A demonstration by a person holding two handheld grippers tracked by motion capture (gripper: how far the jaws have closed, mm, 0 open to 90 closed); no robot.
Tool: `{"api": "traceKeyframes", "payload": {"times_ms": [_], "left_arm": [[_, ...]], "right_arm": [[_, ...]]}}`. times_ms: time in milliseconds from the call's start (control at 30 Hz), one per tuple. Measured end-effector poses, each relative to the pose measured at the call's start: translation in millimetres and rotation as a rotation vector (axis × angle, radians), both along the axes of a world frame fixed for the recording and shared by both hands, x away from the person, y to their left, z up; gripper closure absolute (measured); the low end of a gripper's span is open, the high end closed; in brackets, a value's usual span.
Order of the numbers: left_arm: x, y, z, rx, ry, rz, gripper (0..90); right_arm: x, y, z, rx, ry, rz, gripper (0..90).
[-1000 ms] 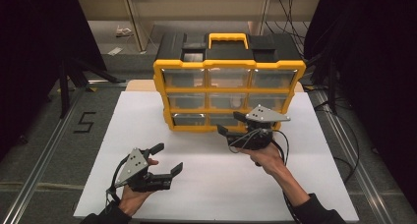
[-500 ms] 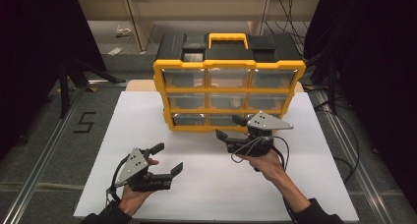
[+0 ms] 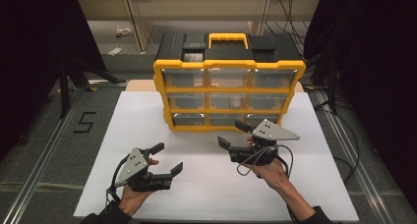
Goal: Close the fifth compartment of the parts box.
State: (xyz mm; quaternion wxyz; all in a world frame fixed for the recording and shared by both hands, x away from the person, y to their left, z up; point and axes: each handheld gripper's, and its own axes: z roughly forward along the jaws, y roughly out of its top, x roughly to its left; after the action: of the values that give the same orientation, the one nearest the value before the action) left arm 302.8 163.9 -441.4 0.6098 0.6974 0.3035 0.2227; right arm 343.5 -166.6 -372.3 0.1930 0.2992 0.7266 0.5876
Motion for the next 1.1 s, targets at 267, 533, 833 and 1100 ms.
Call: {"api": "traceKeyframes", "payload": {"times_ms": [267, 533, 833, 1100], "left_arm": [[0.3, 0.0, -0.1, 0.0, 0.002, 0.0, 11.5], [0.2, -0.1, -0.2, 0.002, 0.003, 0.001, 11.5], [0.6, -0.4, -0.4, 0.002, 0.002, 0.002, 11.5], [0.3, 0.0, -0.3, -0.001, 0.003, 0.0, 11.4]], "right_arm": [[-3.0, -4.2, -6.1, 0.006, 0.012, -0.002, 20.1], [-6.2, -9.7, -10.1, 0.005, 0.015, -0.01, 18.8], [-9.2, -13.9, -13.6, 0.003, 0.014, -0.014, 18.7], [-11.6, -16.1, -15.5, 0.001, 0.013, -0.013, 18.7]]}}
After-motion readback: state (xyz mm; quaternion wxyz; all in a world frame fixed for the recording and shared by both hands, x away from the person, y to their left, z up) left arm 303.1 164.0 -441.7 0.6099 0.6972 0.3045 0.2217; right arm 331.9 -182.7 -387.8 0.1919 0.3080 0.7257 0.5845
